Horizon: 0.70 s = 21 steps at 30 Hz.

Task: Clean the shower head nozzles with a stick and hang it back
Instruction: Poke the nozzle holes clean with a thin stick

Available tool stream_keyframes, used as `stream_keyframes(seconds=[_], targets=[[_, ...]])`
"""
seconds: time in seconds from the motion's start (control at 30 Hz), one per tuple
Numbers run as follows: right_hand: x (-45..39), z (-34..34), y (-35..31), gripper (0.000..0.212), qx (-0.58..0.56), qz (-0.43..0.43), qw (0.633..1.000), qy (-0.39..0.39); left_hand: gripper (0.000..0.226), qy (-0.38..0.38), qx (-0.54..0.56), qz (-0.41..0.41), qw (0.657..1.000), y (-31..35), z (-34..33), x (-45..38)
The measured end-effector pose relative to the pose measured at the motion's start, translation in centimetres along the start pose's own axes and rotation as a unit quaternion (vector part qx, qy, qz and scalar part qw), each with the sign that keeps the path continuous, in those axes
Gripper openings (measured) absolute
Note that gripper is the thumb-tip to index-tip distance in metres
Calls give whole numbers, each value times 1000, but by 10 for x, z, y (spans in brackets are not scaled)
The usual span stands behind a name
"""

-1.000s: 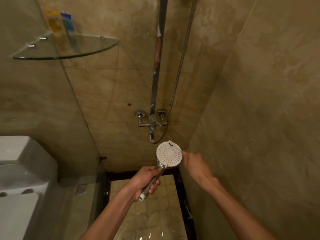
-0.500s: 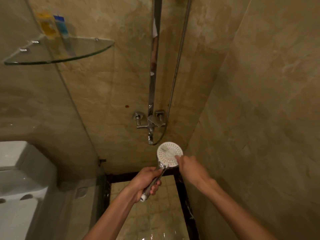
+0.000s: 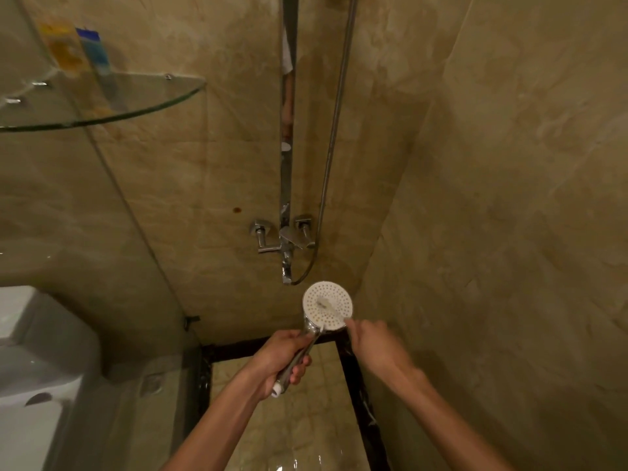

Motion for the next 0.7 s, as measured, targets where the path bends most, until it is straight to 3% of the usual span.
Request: stream_keyframes(seconds=[0.1, 0.23, 0.4, 0.57, 0.7], targets=[[6, -3, 6, 52, -2, -9, 1000, -1, 16, -4, -1, 5, 1000, -2, 1, 0], [-11, 22, 13, 39, -2, -24, 1000, -9, 16, -7, 1, 7, 1000, -2, -4, 0], [0, 7, 8, 51, -8, -9, 999, -33, 15, -6, -3, 0, 1000, 7, -7, -3], [-14, 29, 15, 48, -16, -40, 999, -15, 16, -8, 6, 3, 1000, 7, -8, -1], [-2, 13, 7, 50, -3, -4, 1000, -11, 13, -7, 0, 2, 1000, 9, -8, -3]])
Point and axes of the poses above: each hand's wrist, its own x-axis away from the middle knuckle, its own z-axis out of the back of the hand, y = z × x, the point moved 9 cm from there along -x, towards the middle knuckle, and after that the axes turned 13 degrees about -z, right-handed, at the moved point
